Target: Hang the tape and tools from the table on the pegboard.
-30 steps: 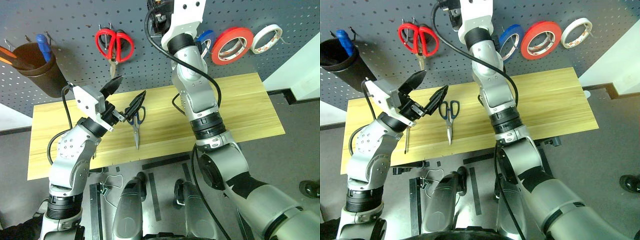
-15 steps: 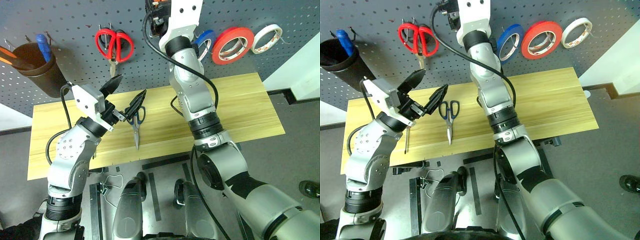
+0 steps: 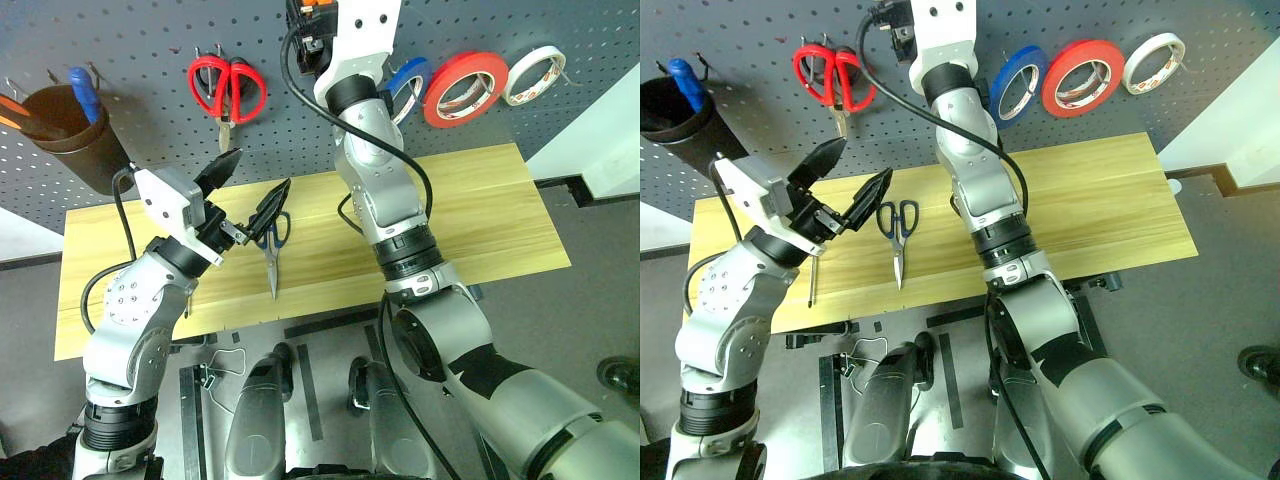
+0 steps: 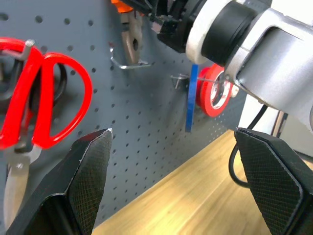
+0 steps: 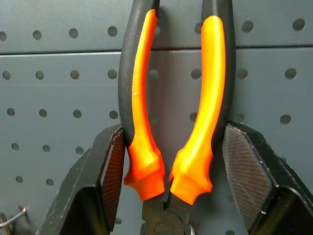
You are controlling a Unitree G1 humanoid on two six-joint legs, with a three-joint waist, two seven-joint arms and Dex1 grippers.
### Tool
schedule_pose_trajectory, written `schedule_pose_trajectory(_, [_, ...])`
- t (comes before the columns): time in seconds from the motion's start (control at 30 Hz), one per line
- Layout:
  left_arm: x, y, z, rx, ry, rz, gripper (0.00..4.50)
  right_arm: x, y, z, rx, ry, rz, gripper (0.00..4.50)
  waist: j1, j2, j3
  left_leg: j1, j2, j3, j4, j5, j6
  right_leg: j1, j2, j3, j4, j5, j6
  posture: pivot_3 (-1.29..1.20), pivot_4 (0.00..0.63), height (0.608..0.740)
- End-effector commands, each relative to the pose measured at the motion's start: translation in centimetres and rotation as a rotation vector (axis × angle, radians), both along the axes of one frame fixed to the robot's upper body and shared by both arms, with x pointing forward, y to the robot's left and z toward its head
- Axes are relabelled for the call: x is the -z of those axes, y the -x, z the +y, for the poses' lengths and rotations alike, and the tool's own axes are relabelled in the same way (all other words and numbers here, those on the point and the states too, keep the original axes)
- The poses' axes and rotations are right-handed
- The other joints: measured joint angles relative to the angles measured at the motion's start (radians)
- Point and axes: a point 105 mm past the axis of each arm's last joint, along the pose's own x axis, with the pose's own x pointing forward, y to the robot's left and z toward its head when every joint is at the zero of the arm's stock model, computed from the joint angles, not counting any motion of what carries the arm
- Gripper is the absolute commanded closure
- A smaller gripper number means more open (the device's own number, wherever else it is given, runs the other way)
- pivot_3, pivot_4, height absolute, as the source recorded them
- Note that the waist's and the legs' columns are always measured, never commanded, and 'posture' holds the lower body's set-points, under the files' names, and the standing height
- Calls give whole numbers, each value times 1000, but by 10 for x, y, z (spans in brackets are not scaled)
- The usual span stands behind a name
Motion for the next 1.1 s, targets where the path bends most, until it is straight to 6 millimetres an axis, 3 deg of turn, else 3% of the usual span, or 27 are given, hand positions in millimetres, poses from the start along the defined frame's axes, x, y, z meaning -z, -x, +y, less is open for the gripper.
schedule_pose_trajectory(0.03, [-10, 11, -1, 8, 5, -41, 330, -13, 13, 5, -30, -31, -53, 1888, 0, 1, 2, 0, 0, 0, 0, 0, 0, 0, 0, 0, 0, 0, 0, 158, 460, 740])
schedule_pose_trajectory(0.37, [-11, 13, -1, 5, 6, -30, 330, -3, 11, 7, -55, -42, -4, 1888, -1, 2, 8, 1, 0, 1, -5, 0, 0, -1, 0, 1, -4, 0, 0, 155, 471, 740])
schedule_pose_trajectory(0.57, [-11, 10, -1, 4, 6, -33, 330, -4, 8, 7, -66, -43, 10, 36, -1, 2, 8, 1, 0, 1, -7, 0, 0, -1, 0, 1, -5, 0, 0, 154, 457, 740])
schedule_pose_trajectory(0.83, [-10, 8, -2, 18, 7, -41, 330, -1, 7, 8, -52, -11, 6, 36, -1, 2, 7, 1, 0, 1, -7, 0, 0, -1, -1, 0, -5, 0, 0, 151, 427, 740])
schedule_pose_trajectory(1.1, [2, 14, -26, 224, -42, -10, 330, 7, 17, -11, -22, 34, -17, 36, 3, -3, 2, 0, 0, 1, -8, 1, -1, -1, -1, 0, -6, 0, 0, 133, 317, 740])
